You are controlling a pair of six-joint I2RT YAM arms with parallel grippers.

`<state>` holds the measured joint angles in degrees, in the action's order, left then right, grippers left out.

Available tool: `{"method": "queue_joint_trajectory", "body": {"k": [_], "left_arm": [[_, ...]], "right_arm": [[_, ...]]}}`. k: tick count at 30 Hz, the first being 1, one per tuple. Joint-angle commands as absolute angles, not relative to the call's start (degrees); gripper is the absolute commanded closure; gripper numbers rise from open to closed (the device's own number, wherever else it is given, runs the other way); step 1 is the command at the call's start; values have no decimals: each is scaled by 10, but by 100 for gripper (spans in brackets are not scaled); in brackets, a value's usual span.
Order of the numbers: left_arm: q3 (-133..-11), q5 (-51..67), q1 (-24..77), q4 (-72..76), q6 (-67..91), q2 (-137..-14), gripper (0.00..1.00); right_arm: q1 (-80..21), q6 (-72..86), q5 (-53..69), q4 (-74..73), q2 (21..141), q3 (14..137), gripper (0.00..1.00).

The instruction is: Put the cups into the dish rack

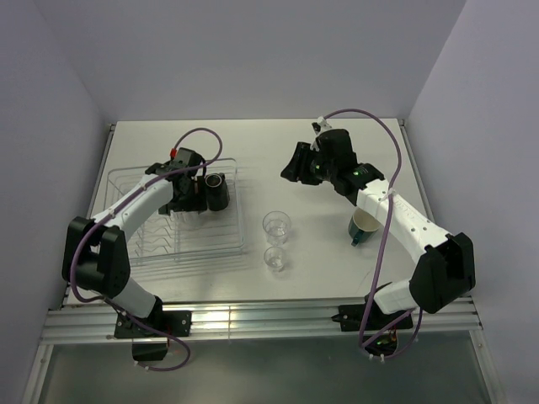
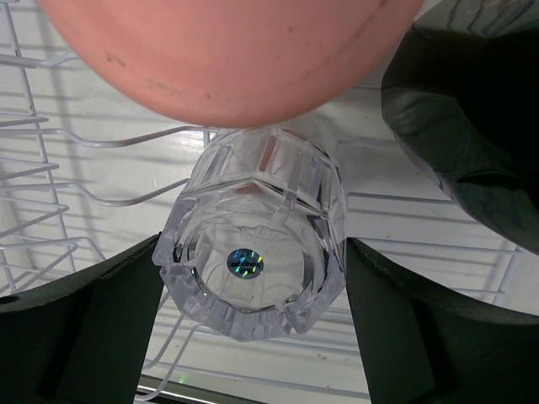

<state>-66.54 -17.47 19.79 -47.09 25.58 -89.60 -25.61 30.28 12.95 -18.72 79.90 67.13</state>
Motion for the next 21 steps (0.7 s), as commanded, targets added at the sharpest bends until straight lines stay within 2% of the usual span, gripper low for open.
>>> {"method": "queue_joint_trajectory", "body": {"k": [1, 13, 21], "left_arm": [[-685, -178, 196, -461, 256, -855, 11], [-730, -135, 203, -493, 261, -774, 12], [-755, -149, 205, -497, 280, -695, 11]], "right_arm": [[-256, 292, 125, -185, 789, 689, 49], [-290, 280, 84, -216, 792, 711, 49], [-407, 260, -50, -271, 791, 713, 49]]}}
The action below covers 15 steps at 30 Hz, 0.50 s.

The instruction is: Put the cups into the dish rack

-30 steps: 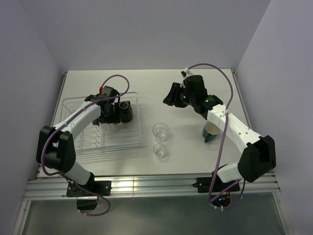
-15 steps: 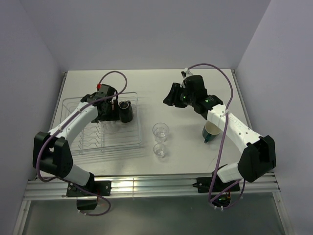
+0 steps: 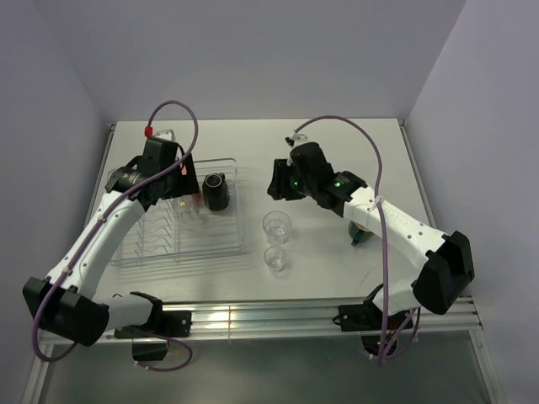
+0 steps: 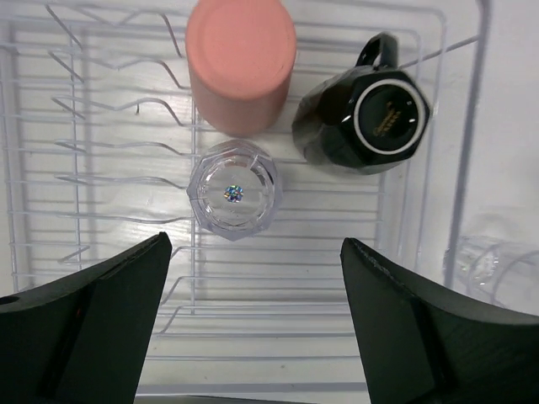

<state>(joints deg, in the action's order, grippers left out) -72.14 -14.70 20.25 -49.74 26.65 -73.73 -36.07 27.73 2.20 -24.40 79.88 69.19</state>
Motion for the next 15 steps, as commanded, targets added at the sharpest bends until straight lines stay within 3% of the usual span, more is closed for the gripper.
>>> {"method": "queue_joint_trajectory", "body": {"k": [1, 7, 15], "left_arm": [[-757, -148, 205, -494, 283, -678, 11], [-774, -135, 205, -481, 294, -629, 10], [-773, -134, 205, -486, 291, -606, 10]], "right_arm": [[-419, 262, -61, -272, 793, 702, 49], [-474, 292, -83, -239, 816, 645, 50], [-522, 296, -114, -250, 880, 663, 50]]}}
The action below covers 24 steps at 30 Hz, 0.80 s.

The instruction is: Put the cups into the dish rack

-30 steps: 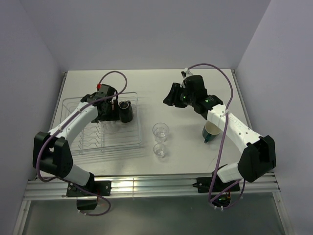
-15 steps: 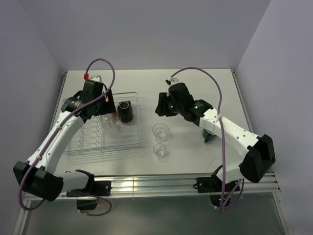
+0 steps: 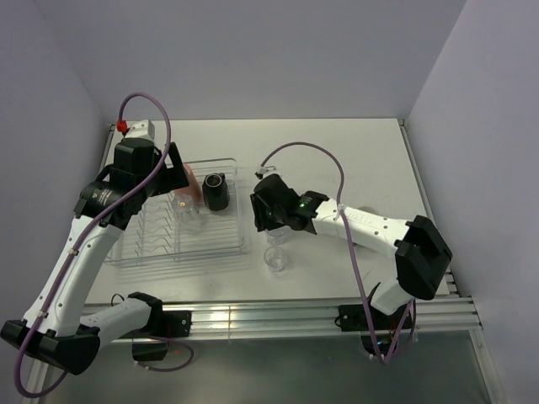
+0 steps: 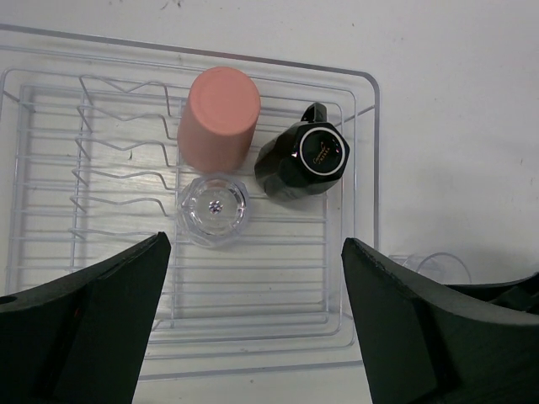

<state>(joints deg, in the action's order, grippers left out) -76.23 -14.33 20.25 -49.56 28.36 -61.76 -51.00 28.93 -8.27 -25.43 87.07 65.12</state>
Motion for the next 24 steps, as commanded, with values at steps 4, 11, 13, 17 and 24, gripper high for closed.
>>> {"method": "queue_joint_trajectory", "body": {"k": [4, 11, 13, 17, 24], "left_arm": [[-770, -139, 205, -490, 289, -602, 10], [-765, -142, 205, -490, 286, -599, 9], [-762, -142, 205, -488, 287, -599, 10], [-757, -140, 205, -483, 287, -599, 10], [-746, -124, 204, -464, 289, -594, 10]], "right_arm": [[-532, 299, -128, -260, 910, 673, 51], [-541, 301, -158, -277, 943, 686, 55], [-541, 301, -159, -279, 954, 687, 57], [-542, 297, -170, -285, 971, 696, 66], [-537, 280, -206, -313, 970, 728, 100]]}}
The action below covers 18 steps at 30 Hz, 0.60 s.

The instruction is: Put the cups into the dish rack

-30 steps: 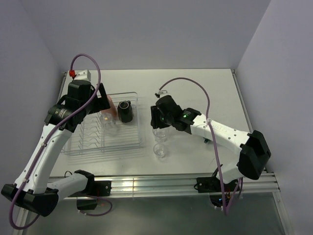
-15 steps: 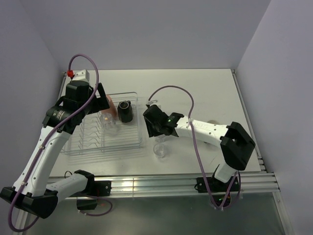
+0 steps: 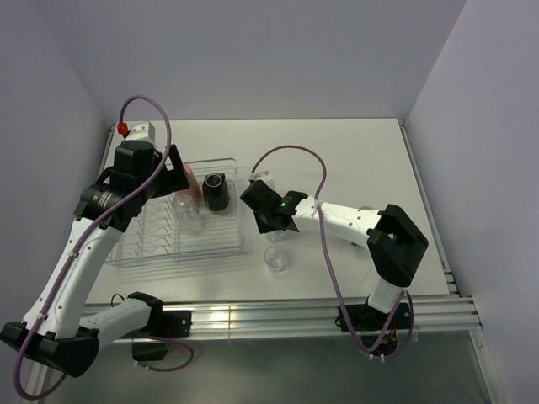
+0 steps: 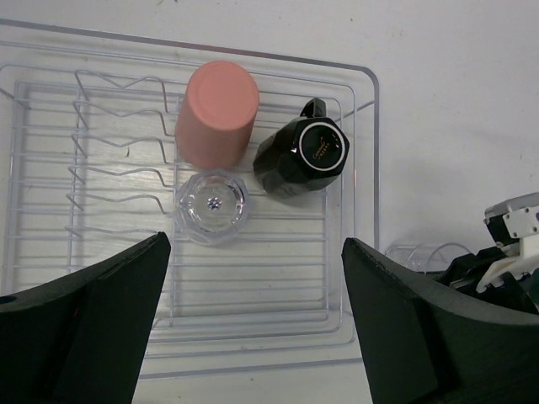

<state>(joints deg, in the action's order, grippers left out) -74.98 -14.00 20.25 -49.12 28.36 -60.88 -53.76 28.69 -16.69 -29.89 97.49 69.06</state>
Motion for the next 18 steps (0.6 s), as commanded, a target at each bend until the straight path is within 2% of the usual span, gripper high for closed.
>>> {"method": "queue_joint_trajectory", "body": {"k": [1, 8, 9, 11, 12, 18], "left_arm": [[-743, -115, 205, -459, 287, -593, 9], [-727, 22, 196, -367, 287, -575, 1], [-724, 75, 192, -334, 290, -572, 1], [-703, 137, 187, -290, 297, -566, 1], [-695, 203, 183, -238, 307, -563, 1], [-620, 387, 180, -43, 370, -569, 1]], "right_arm": [[-534, 276, -207, -316, 962, 734, 100], [-474, 243, -194, -350, 883, 808, 100], [-455, 242, -186, -354, 872, 815, 100], [-435, 241, -138, -352, 839, 829, 100], [-415, 242, -111, -339, 814, 830, 100], [-360, 284, 137, -246, 744, 817, 100]]}}
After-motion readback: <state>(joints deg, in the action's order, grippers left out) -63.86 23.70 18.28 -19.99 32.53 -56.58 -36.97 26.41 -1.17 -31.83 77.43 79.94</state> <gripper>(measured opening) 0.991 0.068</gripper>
